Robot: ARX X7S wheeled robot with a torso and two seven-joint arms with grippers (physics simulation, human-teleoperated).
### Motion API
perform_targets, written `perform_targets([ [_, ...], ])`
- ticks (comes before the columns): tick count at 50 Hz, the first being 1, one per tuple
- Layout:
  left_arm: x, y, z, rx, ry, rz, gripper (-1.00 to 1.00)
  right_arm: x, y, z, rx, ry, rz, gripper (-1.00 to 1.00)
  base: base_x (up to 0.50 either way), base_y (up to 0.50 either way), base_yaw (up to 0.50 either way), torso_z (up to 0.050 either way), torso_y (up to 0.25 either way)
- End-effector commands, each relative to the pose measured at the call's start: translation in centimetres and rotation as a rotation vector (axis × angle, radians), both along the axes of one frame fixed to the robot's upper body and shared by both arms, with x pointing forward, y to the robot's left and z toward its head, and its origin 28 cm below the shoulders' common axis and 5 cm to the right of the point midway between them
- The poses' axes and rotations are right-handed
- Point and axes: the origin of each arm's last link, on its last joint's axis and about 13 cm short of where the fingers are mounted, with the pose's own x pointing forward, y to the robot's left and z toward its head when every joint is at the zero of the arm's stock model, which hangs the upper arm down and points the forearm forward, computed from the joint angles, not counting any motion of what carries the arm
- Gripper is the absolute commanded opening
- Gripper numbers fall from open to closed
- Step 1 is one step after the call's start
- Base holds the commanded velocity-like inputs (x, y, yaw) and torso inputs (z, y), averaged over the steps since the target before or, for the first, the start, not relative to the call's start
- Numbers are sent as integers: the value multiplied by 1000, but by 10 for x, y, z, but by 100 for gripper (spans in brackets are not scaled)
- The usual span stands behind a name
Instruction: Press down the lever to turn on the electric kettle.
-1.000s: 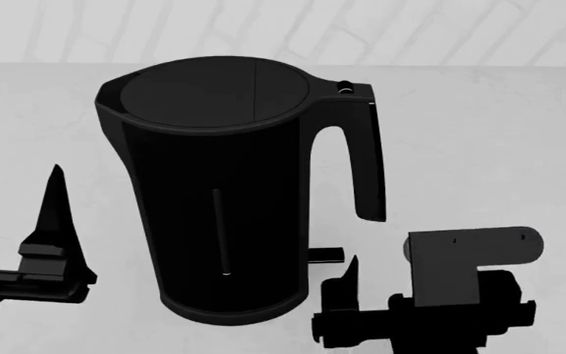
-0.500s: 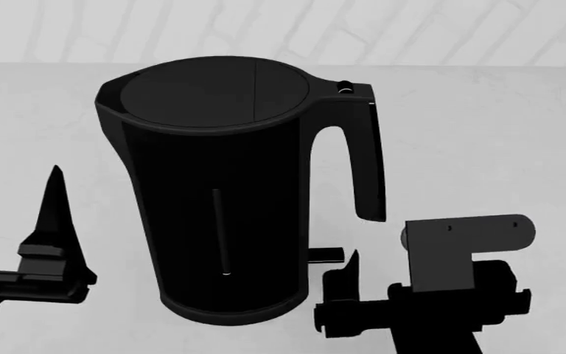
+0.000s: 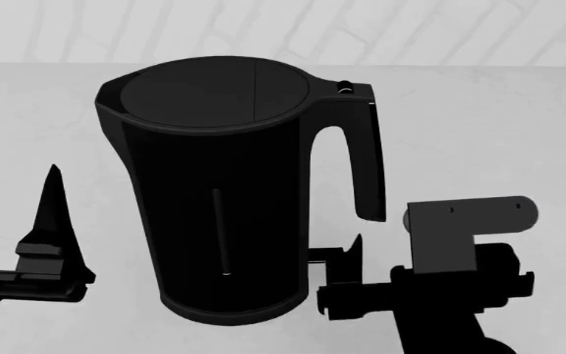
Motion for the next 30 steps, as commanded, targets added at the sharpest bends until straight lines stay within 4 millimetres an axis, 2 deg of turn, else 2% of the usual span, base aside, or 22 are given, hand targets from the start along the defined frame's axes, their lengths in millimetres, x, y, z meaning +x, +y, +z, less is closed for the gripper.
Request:
perform_targets([
  [1,0,0,0,-2,0,-1,100,6,0,-5,13,10,9,100,0,0,0,0,0],
  [24,-1,1,0,-6,-6,4,100,14,-1,-11,26,31,3,100,0,0,0,0,0],
  [25,-1,1,0,-7,-7,4,100,13,-1,-10,35,26,2,-100,0,0,0,0,0],
  [30,0,1,1,-6,-7,5,100,13,-1,-9,35,25,9,-100,0,0,0,0,0],
])
